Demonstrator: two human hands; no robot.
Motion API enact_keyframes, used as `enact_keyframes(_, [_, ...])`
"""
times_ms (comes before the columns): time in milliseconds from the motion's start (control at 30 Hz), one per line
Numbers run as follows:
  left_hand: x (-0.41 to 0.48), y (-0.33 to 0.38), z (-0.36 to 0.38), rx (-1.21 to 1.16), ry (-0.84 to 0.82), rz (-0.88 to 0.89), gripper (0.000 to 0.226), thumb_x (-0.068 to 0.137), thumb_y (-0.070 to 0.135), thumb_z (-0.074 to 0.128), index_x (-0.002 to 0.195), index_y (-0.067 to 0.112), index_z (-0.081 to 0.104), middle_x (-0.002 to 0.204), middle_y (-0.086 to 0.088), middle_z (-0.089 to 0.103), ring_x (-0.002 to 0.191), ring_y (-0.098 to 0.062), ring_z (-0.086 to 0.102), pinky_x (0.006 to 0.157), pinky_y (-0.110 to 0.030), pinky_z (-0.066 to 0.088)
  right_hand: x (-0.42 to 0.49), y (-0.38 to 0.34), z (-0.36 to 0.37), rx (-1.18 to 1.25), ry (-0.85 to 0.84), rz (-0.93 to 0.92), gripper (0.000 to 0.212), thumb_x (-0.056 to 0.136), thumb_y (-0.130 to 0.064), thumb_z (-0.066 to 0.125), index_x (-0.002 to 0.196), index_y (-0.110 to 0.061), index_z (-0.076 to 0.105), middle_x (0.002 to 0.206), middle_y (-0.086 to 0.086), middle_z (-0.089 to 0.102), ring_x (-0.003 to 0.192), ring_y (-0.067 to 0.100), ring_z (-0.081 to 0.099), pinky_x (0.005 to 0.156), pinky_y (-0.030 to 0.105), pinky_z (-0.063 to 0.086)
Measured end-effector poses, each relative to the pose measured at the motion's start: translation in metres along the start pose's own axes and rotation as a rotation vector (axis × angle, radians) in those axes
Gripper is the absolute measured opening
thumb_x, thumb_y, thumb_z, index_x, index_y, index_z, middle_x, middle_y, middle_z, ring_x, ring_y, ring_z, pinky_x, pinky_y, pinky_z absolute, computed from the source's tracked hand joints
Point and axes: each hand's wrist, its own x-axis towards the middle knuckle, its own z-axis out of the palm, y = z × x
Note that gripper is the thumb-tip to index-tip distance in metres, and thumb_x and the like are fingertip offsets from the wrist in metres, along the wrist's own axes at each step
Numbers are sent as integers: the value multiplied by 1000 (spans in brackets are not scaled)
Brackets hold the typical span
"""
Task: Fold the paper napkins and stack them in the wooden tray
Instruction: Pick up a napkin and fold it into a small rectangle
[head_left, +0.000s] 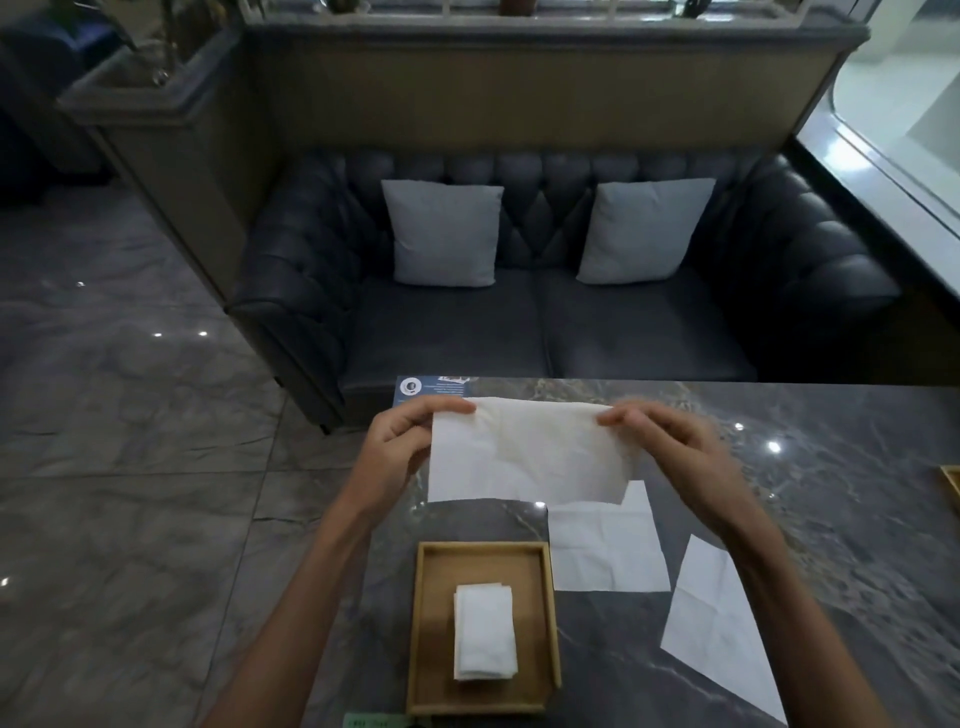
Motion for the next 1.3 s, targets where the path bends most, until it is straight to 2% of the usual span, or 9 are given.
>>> enact_keyframes(100, [2,-3,-2,-97,-25,-43,36,91,9,45,102,16,79,110,-8,72,96,-21,65,75,-24,55,0,-2,7,-74,95,-45,24,97,-19,64,106,-40,72,108,-14,69,97,6,64,73,20,56])
enact_keyframes(300, [4,-11,16,305,287,64,50,93,-12,53,98,35,69,102,14,72,98,-8,70,81,-20,55,9,-9,20,-273,306,-155,26,98,-12,63,116,-30,67,108,-8,70,94,12,65,71,17,52])
enact_keyframes(467, [-4,-11,41,717,-111,121,57,90,36,70,138,49,43,152,18,40,147,-4,26,118,-28,19,18,-33,30,-736,-196,-274,49,99,-10,58,141,-32,49,116,-2,63,107,16,59,94,37,52])
enact_keyframes(567, [-3,-13,61,692,-224,69,39,91,40,68,125,49,52,128,34,51,123,18,42,113,-31,37,25,-46,41,-872,-371,-308,59,99,-12,58,148,-41,39,115,-1,58,105,16,57,94,34,50])
enact_keyframes(633, [-1,-14,66,580,-198,26,20,95,30,65,104,48,61,95,37,64,95,19,58,88,-20,51,27,-51,42,-906,-361,-327,61,100,-11,56,148,-43,36,115,-2,57,106,15,55,94,33,50])
enact_keyframes(733, [-2,-16,62,371,-49,-17,21,96,16,65,89,35,71,86,13,75,84,-4,70,75,-28,56,25,-45,39,-620,-91,-352,50,100,-31,54,147,-39,42,117,-18,59,113,8,49,96,27,45])
enact_keyframes(867, [-7,-11,47,117,67,-116,13,96,14,65,105,18,74,100,-2,80,92,-18,76,75,-28,60,15,-12,47,-2,7,132,68,87,-74,48,145,-37,48,137,-14,59,119,4,59,97,29,52])
enact_keyframes(1033, [-9,-4,35,44,96,-159,18,97,4,61,111,7,71,103,-9,79,88,-15,76,72,-24,60,1,32,69,321,-75,339,45,83,-54,69,113,-20,75,112,3,76,109,23,71,87,31,59])
enact_keyframes(1300, [-8,3,31,78,63,-157,18,97,5,61,108,14,71,99,-2,80,90,-14,76,71,-23,59,9,33,73,455,4,363,32,95,-21,68,127,-15,67,119,2,75,109,21,72,89,35,60])
